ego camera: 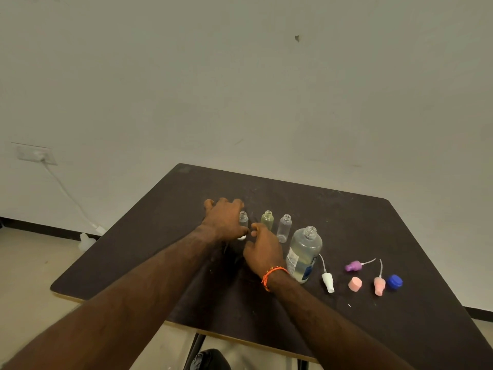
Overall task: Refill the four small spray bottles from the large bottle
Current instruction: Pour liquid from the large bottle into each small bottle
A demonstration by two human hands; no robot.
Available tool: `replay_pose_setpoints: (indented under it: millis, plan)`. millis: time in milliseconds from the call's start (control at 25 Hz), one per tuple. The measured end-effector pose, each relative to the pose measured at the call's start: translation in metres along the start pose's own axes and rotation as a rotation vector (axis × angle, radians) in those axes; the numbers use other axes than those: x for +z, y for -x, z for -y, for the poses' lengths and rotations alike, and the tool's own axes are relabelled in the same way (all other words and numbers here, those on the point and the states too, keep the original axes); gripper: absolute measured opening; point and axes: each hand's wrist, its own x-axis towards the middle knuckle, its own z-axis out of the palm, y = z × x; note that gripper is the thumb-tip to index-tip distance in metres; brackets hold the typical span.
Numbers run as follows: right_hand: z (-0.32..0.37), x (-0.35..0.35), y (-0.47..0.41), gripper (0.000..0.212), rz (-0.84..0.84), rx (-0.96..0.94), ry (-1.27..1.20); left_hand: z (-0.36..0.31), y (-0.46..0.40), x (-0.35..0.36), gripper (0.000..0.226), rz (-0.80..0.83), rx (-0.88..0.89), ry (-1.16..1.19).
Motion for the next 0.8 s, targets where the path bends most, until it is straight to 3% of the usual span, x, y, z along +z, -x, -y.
replay_pose_setpoints:
  millis: [200, 480, 640, 800]
  plan:
    - [-0.019, -0.026, 0.051, 0.028, -0.092, -0.193, 0.134, -0.021, 0.007, -0.016, 0.064, -0.145, 0.098, 0.05]
    - [-0.058, -0.082, 0.092, 0.007, -0.255, -0.304, 0.187, -0.055, -0.011, -0.002, 0.067, 0.059, 0.055, -0.148]
    - [-0.085, -0.101, 0.086, 0.028, -0.348, -0.256, 0.096, -0.07, -0.02, 0.008, 0.055, 0.06, 0.041, -0.153]
    - [-0.089, -0.11, 0.074, 0.054, -0.334, -0.167, 0.039, -0.072, -0.018, 0.005, 0.03, -0.009, 0.08, -0.051]
